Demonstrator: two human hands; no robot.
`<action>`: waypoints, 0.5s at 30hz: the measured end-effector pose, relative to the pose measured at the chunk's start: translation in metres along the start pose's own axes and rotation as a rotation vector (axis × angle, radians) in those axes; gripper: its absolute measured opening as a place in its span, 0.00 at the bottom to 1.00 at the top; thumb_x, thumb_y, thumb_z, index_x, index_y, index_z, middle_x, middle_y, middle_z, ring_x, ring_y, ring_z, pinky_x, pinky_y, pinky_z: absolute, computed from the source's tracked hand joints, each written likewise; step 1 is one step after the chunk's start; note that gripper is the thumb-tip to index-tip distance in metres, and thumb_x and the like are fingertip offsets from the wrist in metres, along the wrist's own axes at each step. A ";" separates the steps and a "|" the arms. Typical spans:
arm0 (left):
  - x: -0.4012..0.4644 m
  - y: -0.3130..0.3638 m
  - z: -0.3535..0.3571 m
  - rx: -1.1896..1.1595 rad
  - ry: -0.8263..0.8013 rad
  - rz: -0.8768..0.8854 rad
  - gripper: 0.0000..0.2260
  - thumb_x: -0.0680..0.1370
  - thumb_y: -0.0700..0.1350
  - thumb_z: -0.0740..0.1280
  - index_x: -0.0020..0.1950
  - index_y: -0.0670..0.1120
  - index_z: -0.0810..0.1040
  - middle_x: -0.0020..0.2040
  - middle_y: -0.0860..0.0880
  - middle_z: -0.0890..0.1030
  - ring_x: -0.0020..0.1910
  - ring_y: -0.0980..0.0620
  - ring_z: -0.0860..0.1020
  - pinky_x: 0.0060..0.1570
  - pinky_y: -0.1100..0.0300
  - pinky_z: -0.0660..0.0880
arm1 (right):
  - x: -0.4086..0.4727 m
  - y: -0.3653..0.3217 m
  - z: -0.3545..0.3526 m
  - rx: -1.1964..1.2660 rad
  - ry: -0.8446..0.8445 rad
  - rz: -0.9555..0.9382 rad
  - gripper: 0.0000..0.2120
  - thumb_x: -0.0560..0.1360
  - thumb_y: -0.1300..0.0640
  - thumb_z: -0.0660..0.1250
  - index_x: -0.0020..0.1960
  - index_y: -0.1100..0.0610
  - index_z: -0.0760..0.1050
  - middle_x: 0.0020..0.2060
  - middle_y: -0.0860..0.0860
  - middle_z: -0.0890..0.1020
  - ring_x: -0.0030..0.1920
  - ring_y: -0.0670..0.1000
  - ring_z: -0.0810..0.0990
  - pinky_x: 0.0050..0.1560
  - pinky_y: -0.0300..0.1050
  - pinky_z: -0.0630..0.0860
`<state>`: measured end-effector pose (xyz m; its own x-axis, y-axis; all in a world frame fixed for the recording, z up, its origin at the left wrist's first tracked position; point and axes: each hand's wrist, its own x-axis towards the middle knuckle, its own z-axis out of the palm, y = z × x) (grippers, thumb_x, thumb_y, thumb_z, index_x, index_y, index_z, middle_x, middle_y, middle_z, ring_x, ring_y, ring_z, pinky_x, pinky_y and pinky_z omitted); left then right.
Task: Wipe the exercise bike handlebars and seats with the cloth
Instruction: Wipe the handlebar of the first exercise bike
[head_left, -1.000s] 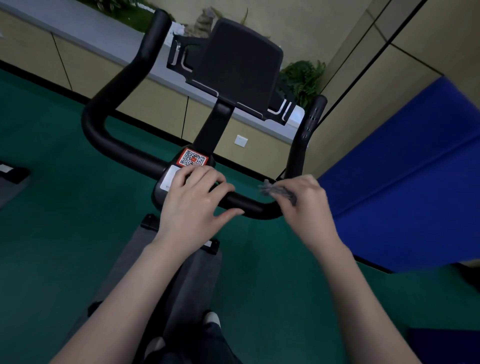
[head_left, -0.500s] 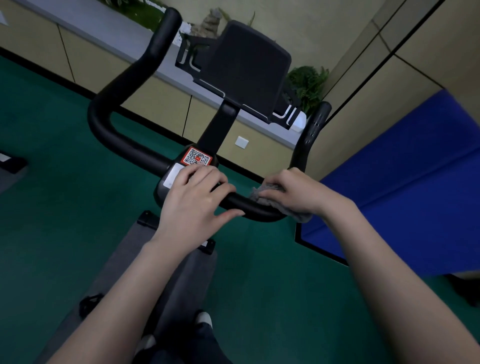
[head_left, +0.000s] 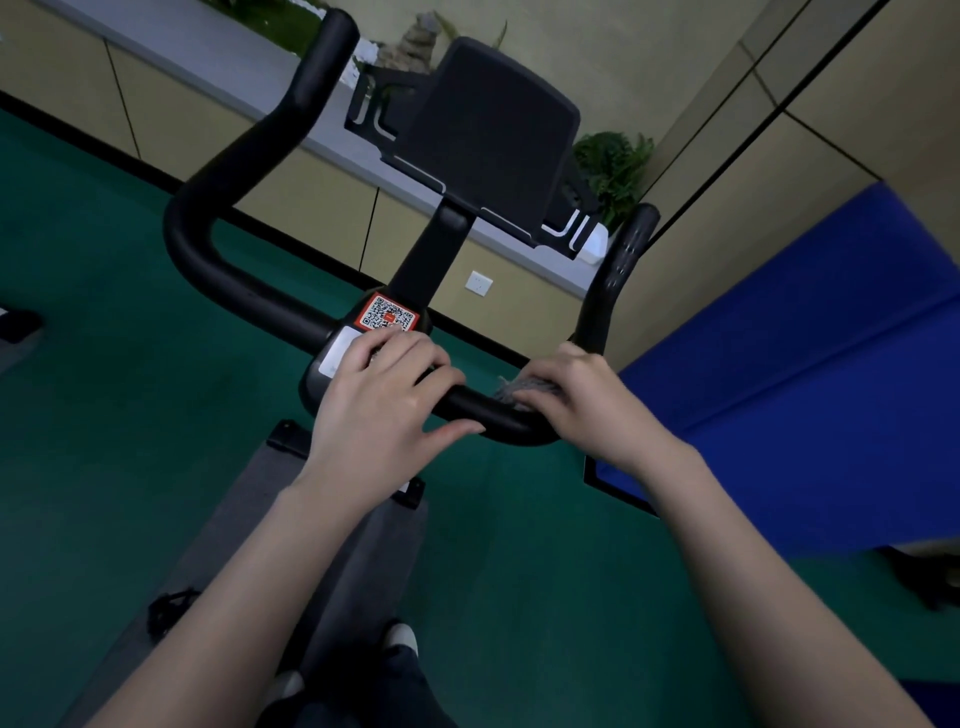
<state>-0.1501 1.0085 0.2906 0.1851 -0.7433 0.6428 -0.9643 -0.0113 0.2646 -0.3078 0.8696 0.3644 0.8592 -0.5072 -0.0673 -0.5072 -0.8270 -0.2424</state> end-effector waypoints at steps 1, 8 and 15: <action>0.000 0.000 0.000 0.002 -0.003 -0.001 0.18 0.73 0.62 0.66 0.49 0.48 0.81 0.47 0.51 0.79 0.53 0.49 0.77 0.64 0.55 0.63 | -0.004 0.000 0.002 0.032 0.047 0.013 0.07 0.78 0.56 0.66 0.50 0.57 0.82 0.40 0.50 0.80 0.45 0.46 0.70 0.44 0.35 0.68; -0.001 0.001 0.000 0.012 -0.009 -0.009 0.19 0.73 0.63 0.66 0.49 0.48 0.82 0.48 0.51 0.79 0.54 0.49 0.77 0.64 0.55 0.64 | -0.033 -0.013 0.055 0.254 0.877 0.245 0.06 0.75 0.64 0.69 0.51 0.63 0.81 0.41 0.44 0.75 0.47 0.51 0.74 0.46 0.27 0.69; -0.001 0.002 0.000 0.026 -0.022 -0.011 0.19 0.74 0.62 0.67 0.50 0.47 0.81 0.48 0.51 0.79 0.54 0.48 0.77 0.63 0.53 0.65 | -0.041 -0.050 0.106 0.527 1.285 0.461 0.13 0.77 0.57 0.64 0.60 0.59 0.76 0.58 0.44 0.77 0.61 0.45 0.72 0.61 0.32 0.69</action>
<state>-0.1516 1.0091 0.2909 0.1914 -0.7573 0.6243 -0.9669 -0.0361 0.2527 -0.3105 0.9576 0.2770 -0.1623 -0.7928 0.5874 -0.3898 -0.4953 -0.7763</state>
